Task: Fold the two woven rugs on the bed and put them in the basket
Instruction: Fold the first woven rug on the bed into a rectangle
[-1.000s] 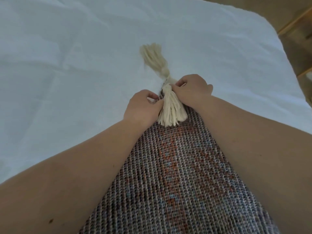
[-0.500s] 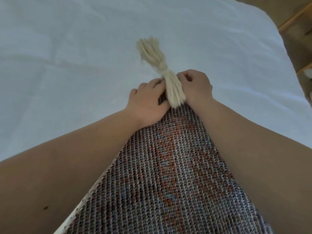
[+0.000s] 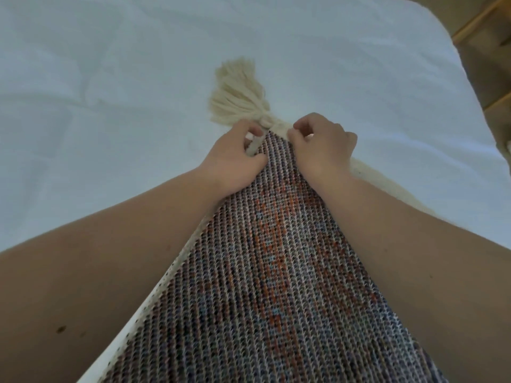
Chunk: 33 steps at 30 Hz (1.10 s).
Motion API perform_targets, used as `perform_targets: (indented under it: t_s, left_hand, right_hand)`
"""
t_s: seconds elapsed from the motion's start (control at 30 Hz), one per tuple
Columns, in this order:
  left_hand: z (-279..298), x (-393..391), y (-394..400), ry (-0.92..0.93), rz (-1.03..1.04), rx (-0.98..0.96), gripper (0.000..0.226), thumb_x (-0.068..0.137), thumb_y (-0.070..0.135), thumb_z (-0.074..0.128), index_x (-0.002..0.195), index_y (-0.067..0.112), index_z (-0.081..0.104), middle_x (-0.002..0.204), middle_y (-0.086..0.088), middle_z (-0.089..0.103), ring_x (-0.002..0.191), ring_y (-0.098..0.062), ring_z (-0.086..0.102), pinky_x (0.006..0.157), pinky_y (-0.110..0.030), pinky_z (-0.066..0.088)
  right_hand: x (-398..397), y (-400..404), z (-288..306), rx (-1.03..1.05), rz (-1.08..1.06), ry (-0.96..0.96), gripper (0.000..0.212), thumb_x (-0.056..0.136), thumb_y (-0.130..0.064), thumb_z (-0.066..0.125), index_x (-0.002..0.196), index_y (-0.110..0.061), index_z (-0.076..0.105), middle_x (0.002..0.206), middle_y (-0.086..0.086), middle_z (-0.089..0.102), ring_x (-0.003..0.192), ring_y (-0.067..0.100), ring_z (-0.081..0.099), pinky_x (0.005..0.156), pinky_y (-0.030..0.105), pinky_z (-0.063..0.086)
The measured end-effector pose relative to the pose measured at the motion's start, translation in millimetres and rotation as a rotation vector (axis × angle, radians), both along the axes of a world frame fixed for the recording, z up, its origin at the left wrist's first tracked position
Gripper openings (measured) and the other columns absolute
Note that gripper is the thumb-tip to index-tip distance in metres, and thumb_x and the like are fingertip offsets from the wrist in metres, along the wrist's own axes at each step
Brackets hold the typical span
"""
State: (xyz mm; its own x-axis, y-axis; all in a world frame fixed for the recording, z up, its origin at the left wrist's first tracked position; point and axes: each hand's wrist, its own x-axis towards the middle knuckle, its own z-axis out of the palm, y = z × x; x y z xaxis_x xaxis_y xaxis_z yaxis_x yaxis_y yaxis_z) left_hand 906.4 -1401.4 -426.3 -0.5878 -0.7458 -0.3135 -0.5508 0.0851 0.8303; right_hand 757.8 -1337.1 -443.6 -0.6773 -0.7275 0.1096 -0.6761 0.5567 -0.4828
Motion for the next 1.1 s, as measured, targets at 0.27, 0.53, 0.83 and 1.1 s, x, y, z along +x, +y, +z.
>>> perform_targets:
  t_s: [0.27,0.53,0.83,1.1]
  left_hand:
    - [-2.0,-5.6,3.2,0.018,0.103,0.073,0.042,0.090,0.029,0.067,0.131,0.018,0.062,0.123,0.008,0.064,0.111,-0.008,0.058,0.098,-0.021,0.043]
    - [6.8,-9.1,-0.1,0.027,0.156,0.164,0.025,0.087,0.036,0.072,0.091,0.012,0.072,0.092,-0.006,0.074,0.088,-0.023,0.071,0.090,-0.044,0.057]
    - [-7.6,14.0,4.6,-0.012,0.151,0.099,0.022,0.092,0.034,0.063,0.085,0.013,0.064,0.096,-0.008,0.069,0.093,-0.026,0.066,0.092,-0.048,0.053]
    - [1.4,95.1,46.2,-0.114,0.113,0.309,0.032,0.086,0.050,0.069,0.110,0.031,0.057,0.103,-0.002,0.073,0.090,-0.020,0.071,0.083,-0.041,0.056]
  right_hand:
    - [0.3,-15.6,7.6,0.137,0.089,-0.016,0.017,0.095,-0.041,0.056,0.098,-0.032,0.069,0.100,-0.013,0.066,0.099,0.012,0.058,0.090,0.034,0.023]
    - [-7.8,-42.7,20.1,-0.034,-0.050,-0.027,0.012,0.097,-0.038,0.054,0.089,-0.032,0.061,0.087,-0.017,0.057,0.086,0.007,0.051,0.086,0.031,0.024]
    - [21.8,-13.0,7.6,0.074,0.069,0.143,0.035,0.098,-0.044,0.042,0.120,-0.027,0.062,0.115,-0.006,0.066,0.114,0.024,0.053,0.096,0.040,0.023]
    - [155.6,128.1,-0.7,0.063,0.188,0.108,0.043,0.091,-0.049,0.057,0.123,-0.022,0.066,0.116,0.005,0.056,0.113,0.027,0.050,0.095,0.039,0.028]
